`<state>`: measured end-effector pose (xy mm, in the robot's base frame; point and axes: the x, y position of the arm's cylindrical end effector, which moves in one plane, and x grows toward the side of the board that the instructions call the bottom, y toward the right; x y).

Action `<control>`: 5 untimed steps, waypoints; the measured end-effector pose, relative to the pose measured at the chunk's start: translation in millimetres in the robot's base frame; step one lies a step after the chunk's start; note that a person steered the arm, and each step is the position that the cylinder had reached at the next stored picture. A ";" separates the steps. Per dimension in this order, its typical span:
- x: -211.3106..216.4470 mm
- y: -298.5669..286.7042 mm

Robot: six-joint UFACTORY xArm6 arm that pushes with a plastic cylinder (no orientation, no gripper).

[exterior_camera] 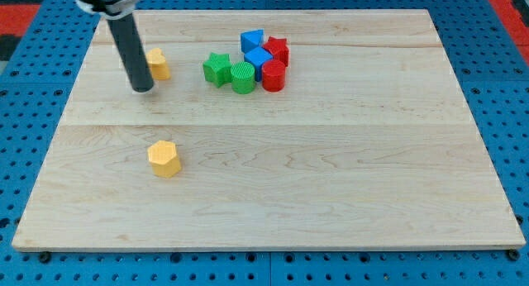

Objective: Slide the yellow heart to the group of blocks

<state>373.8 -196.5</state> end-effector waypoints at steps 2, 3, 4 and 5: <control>-38.1 44.2; -53.2 78.7; -53.8 67.0; -53.7 23.0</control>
<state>320.0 -173.6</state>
